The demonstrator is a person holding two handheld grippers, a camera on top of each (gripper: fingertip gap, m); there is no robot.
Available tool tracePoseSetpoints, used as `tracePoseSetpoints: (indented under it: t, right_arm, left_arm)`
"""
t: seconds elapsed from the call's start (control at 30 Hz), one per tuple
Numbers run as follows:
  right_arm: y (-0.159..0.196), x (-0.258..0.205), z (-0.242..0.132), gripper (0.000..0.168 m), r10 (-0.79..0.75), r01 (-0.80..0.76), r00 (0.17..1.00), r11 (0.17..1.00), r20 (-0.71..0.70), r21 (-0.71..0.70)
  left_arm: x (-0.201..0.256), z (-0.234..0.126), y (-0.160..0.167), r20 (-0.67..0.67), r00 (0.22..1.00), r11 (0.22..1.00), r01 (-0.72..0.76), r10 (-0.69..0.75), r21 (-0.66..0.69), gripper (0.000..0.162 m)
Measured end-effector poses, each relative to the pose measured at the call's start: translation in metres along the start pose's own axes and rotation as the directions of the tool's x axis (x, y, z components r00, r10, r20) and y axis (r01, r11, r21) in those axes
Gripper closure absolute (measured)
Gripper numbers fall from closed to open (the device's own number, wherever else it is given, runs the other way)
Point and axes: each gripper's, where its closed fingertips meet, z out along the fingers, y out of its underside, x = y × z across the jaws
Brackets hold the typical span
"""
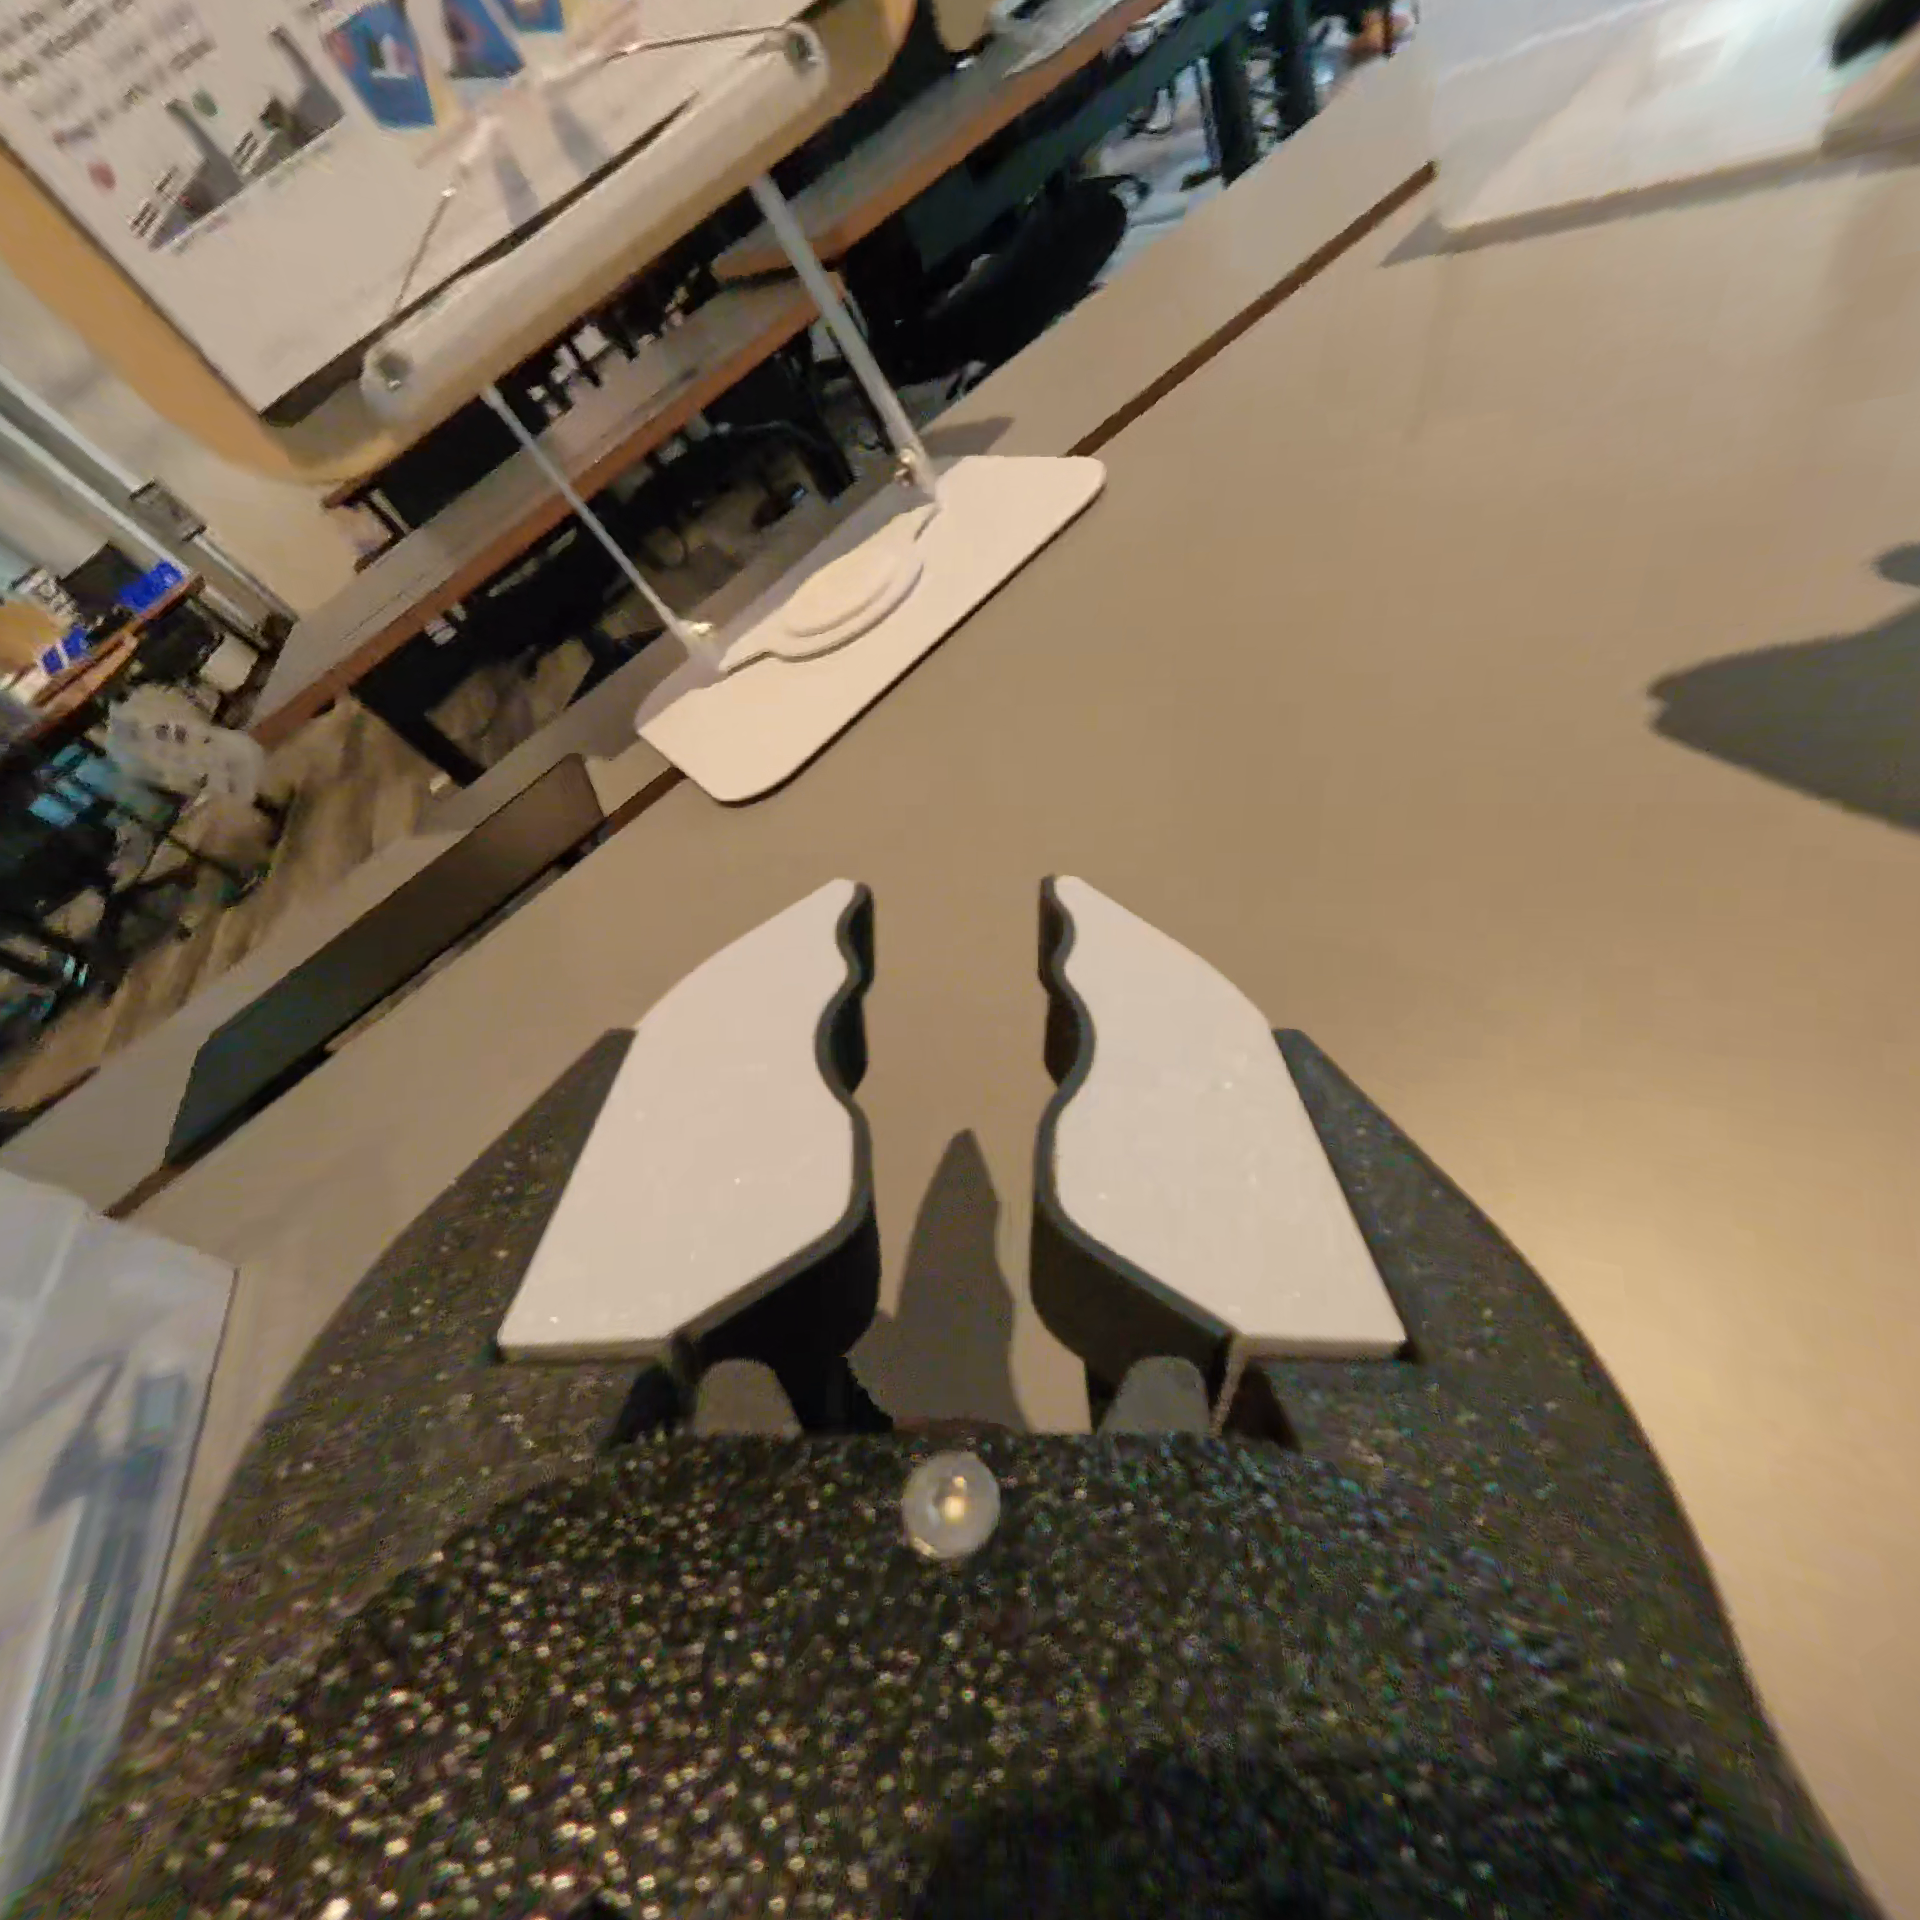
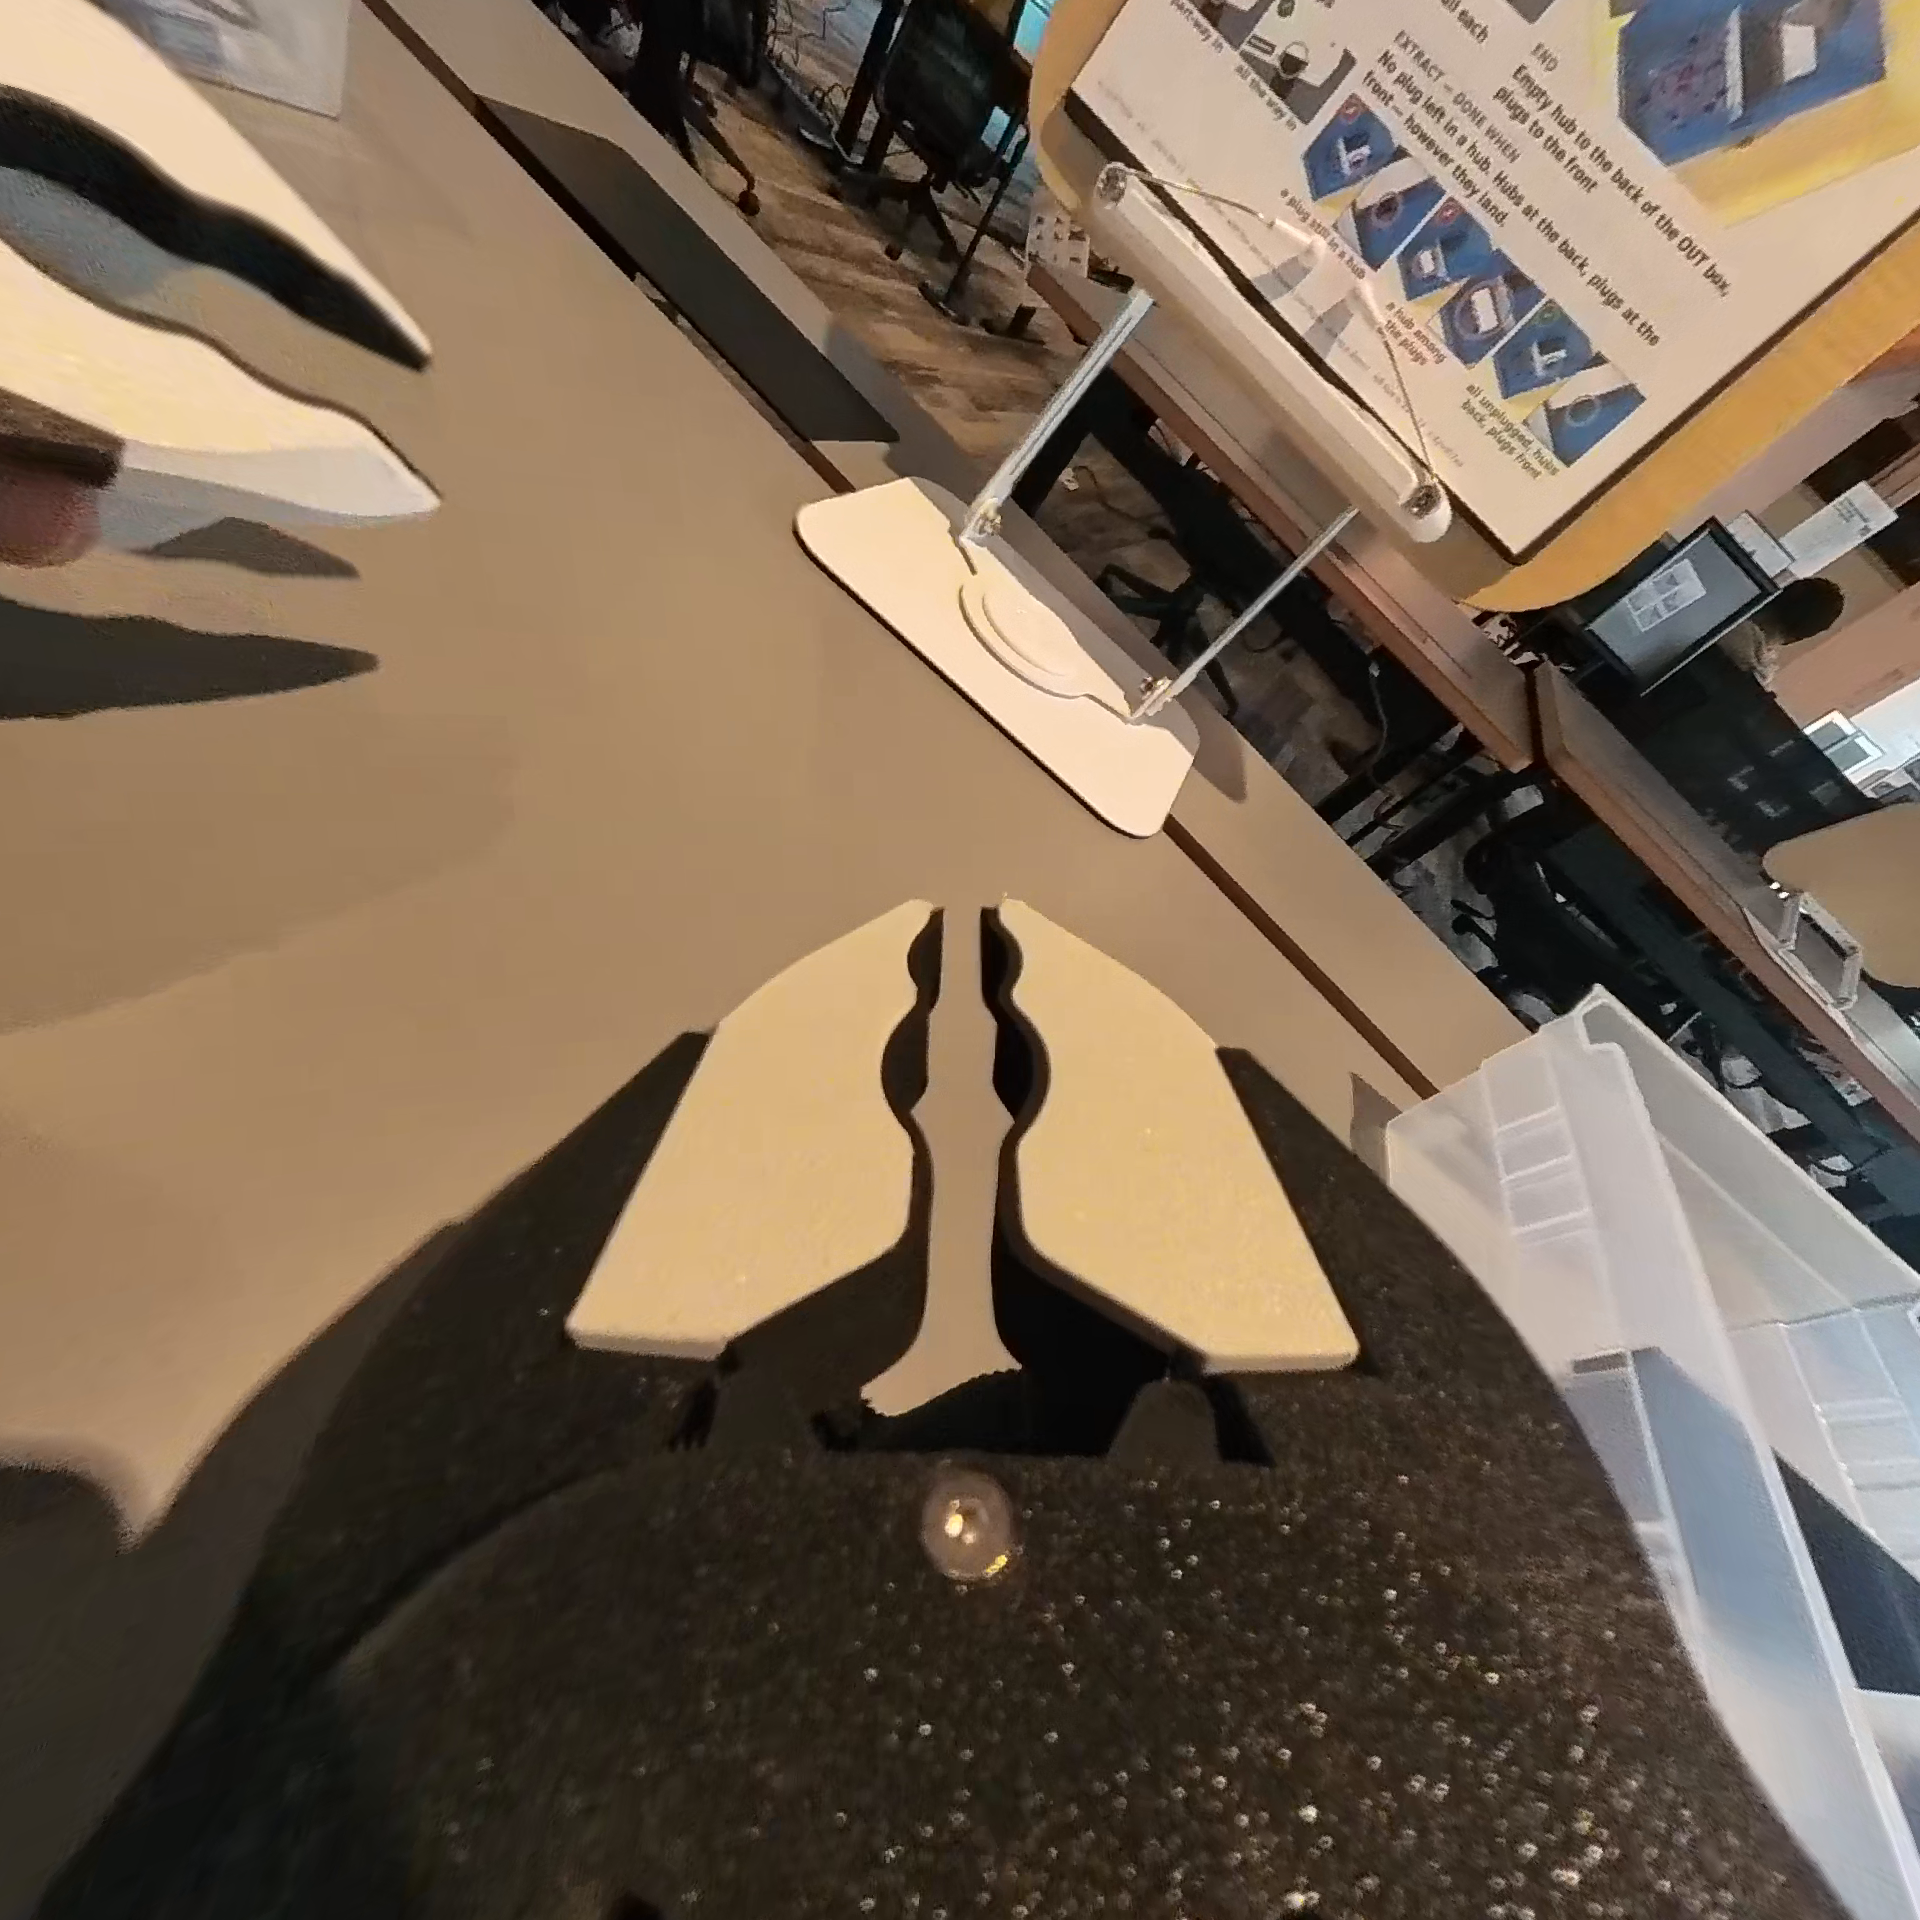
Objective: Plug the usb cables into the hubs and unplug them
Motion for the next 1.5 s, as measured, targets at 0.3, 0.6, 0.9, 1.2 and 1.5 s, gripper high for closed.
tracePoseSetpoints:
  t: [0.3,0.6,0.9,1.2,1.5]
  right_arm:
    - [-0.007,-0.028,0.0,0.162,0.022,-0.024,0.995,0.999,0.093,0.024]
    - [-0.012,-0.048,-0.001,0.162,0.036,-0.043,0.986,0.998,0.166,0.036]
    - [-0.021,-0.05,-0.008,0.162,0.003,-0.015,0.986,0.997,0.165,0.072]
    - [-0.015,-0.053,-0.001,0.162,0.011,-0.019,0.984,0.999,0.179,0.046]
    - [-0.006,-0.044,0.006,0.161,-0.019,0.018,0.993,1.0,0.114,0.005]
  left_arm:
    - [-0.027,-0.004,0.008,0.029,0.973,0.973,0.231,-0.231,-0.011,0.143]
    - [-0.052,-0.027,0.014,0.009,0.967,0.966,0.252,-0.253,0.064,0.146]
    - [-0.133,-0.163,-0.035,0.17,0.962,0.838,0.091,-0.214,0.538,0.132]
    - [-0.283,-0.241,0.101,0.362,0.773,0.842,0.535,-0.522,0.072,0.125]
    - [-0.282,-0.18,0.22,0.31,0.802,0.512,0.573,-0.51,-0.64,0.121]
